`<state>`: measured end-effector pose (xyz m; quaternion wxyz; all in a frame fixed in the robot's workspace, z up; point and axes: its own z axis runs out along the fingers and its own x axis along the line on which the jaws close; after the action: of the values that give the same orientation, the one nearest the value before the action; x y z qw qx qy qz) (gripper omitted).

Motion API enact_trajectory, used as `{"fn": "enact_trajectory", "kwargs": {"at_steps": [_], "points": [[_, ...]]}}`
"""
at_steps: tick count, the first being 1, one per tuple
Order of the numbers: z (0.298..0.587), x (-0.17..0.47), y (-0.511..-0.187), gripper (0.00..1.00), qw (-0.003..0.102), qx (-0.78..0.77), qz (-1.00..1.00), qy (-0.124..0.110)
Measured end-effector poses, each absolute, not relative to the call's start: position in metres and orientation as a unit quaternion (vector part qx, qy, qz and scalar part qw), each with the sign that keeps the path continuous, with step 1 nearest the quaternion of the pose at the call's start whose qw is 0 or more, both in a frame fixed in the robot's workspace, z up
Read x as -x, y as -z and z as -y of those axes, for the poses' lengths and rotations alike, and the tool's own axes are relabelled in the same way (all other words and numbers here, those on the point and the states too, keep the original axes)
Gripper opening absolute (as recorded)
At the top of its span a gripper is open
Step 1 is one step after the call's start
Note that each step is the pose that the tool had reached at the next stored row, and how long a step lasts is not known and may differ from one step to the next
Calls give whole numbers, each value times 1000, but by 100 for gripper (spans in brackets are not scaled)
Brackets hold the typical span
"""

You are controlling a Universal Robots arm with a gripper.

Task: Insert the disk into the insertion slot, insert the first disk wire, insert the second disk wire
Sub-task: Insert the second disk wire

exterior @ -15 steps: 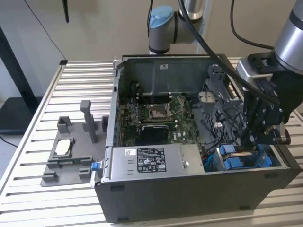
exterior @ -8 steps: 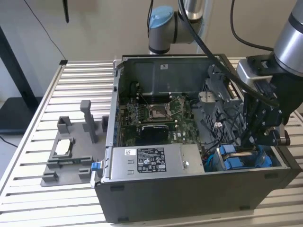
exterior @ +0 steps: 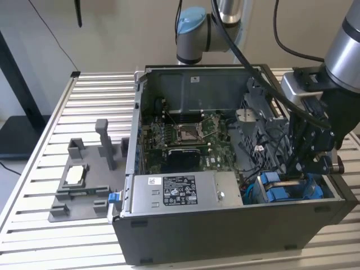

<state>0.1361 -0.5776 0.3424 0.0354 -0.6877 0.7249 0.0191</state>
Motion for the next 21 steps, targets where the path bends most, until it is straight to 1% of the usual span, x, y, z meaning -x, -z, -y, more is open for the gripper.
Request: {"fn": "enact_trajectory", "kwargs": {"at_steps": [21], "points": [[577, -136, -338, 16, 38, 688, -725, -18]]}}
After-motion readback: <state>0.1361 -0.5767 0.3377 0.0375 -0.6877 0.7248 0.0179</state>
